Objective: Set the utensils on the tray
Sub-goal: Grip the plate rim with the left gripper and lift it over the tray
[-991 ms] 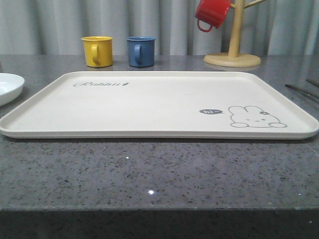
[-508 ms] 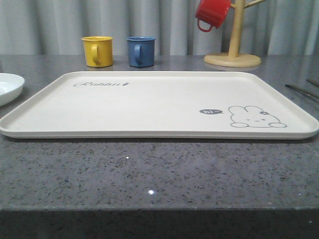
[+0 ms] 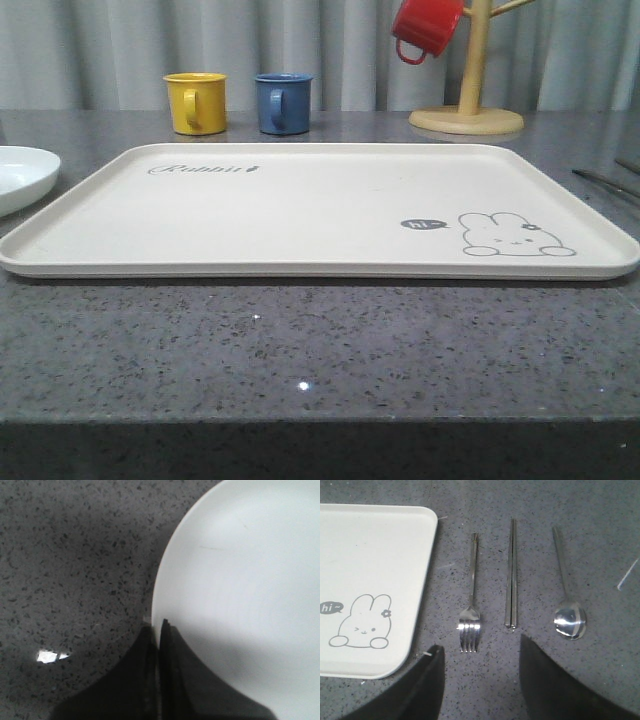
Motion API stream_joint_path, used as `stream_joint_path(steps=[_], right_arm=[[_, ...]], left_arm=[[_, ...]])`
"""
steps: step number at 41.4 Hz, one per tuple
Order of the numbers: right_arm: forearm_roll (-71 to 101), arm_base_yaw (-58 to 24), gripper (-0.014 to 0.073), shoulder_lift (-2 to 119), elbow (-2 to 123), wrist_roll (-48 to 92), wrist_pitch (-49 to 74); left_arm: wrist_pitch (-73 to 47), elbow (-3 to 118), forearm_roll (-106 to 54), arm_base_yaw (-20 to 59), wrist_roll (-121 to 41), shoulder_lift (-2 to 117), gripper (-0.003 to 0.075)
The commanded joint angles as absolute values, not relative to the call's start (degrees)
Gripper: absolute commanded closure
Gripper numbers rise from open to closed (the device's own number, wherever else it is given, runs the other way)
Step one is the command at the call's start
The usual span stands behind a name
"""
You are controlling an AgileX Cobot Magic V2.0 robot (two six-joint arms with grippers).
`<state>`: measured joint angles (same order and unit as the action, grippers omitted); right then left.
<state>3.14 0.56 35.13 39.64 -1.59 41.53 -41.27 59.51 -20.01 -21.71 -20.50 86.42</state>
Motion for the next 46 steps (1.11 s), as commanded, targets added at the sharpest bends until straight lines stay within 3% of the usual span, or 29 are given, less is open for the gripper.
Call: stream_joint_path(steps=[1,20,29,46], right_arm=[[2.7,0.8,0.0213,35.5,41.3,-1.0,38.0],[2.7,0.8,0.0213,35.5,41.3,-1.0,38.0],[2.7,0.8,0.0213,35.5,41.3,-1.0,38.0],[2.7,0.8,0.0213,35.5,41.3,-1.0,38.1]], left_arm=[[-39.9,62.2,-21.0,-21.8,-20.6,83.0,0.0739],[-49.9,72.8,-21.4,-21.8,-20.6,74.3,0.0739],[-54.9,75.4,-29.2,-20.9,-23.7,73.7,0.0739],[-53.9,75.4,-33.3,-4.3,-24.0,77.2,0.0739]])
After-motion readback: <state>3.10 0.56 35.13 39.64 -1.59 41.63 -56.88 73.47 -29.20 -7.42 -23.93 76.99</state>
